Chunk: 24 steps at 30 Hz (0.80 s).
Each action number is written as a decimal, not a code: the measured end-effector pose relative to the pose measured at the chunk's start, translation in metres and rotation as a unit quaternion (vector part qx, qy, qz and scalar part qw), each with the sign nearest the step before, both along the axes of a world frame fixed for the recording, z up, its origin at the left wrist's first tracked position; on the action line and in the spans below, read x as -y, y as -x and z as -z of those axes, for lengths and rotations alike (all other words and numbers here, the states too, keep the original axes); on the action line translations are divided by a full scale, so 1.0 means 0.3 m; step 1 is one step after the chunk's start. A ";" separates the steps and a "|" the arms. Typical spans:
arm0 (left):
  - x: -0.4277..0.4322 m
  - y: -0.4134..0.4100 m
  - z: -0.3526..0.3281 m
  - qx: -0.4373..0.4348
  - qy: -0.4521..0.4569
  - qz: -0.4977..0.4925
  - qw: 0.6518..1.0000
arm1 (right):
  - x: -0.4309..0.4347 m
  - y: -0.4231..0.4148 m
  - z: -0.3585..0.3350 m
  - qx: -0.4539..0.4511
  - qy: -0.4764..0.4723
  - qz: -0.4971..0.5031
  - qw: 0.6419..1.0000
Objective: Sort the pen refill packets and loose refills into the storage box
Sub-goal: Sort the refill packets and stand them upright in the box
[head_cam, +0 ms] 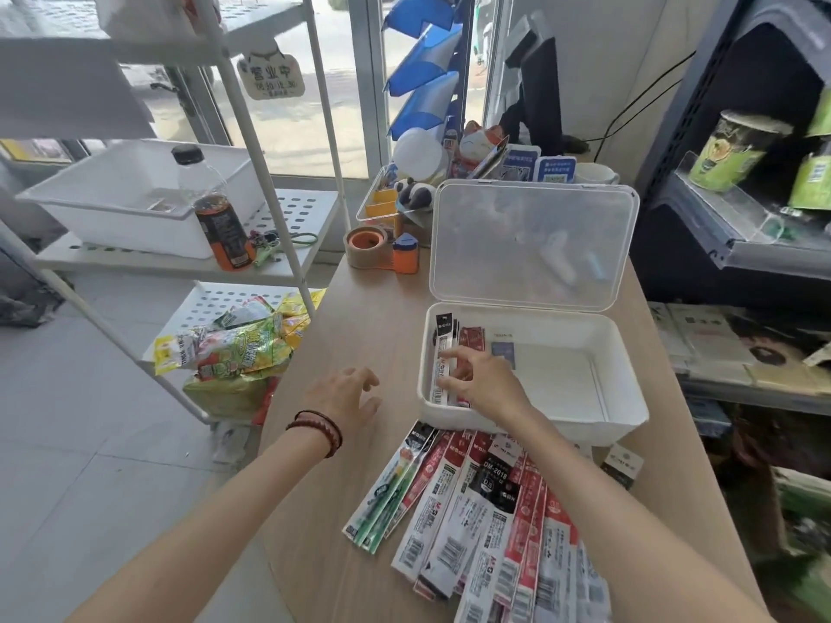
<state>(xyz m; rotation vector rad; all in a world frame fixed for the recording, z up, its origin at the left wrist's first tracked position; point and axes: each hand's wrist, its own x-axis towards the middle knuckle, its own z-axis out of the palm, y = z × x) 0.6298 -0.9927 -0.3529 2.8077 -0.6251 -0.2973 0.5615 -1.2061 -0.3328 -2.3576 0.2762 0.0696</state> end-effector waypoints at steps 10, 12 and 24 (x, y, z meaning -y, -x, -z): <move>-0.020 0.110 0.030 0.006 -0.018 0.006 1.000 | 0.013 -0.074 0.006 0.025 0.129 -0.027 0.991; -0.032 0.121 0.026 -0.006 -0.012 -0.003 1.000 | 0.018 -0.082 0.003 0.020 0.117 -0.026 0.993; -0.030 0.234 -0.023 -0.005 0.008 -0.024 1.000 | 0.017 -0.088 0.012 0.035 0.153 0.010 0.988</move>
